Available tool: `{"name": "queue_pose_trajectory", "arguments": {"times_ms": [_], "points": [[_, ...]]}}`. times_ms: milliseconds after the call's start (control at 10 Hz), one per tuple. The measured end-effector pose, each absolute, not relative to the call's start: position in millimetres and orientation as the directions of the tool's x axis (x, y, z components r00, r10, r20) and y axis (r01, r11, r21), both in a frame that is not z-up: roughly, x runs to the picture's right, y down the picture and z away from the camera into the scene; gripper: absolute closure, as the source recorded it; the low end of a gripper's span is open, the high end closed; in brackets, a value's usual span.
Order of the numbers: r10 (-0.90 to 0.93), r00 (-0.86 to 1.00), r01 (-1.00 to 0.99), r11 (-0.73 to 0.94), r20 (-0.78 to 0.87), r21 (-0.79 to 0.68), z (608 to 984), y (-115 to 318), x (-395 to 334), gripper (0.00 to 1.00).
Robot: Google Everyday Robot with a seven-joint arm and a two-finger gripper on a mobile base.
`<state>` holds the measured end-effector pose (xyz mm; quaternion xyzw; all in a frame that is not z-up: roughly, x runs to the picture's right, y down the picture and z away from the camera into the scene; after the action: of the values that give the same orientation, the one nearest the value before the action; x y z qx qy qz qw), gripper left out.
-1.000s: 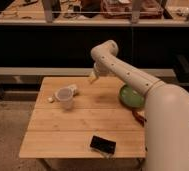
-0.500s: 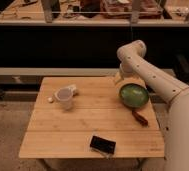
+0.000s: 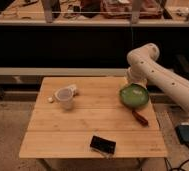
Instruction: Move the arm in a circular motion
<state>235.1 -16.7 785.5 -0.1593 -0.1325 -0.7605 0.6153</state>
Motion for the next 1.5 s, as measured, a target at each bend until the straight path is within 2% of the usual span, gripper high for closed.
{"name": "queue_pose_trajectory", "arguments": {"times_ms": [300, 600, 1200, 1500], "points": [[-0.889, -0.209, 0.971, -0.24, 0.407, -0.025, 722, 30, 234, 0.2], [-0.881, -0.238, 0.964, -0.266, 0.408, -0.013, 692, 60, 207, 0.2], [-0.834, -0.419, 0.907, -0.368, 0.359, 0.205, 693, 81, 35, 0.2], [-0.826, -0.461, 0.882, -0.387, 0.323, 0.269, 706, 61, -23, 0.2]]}}
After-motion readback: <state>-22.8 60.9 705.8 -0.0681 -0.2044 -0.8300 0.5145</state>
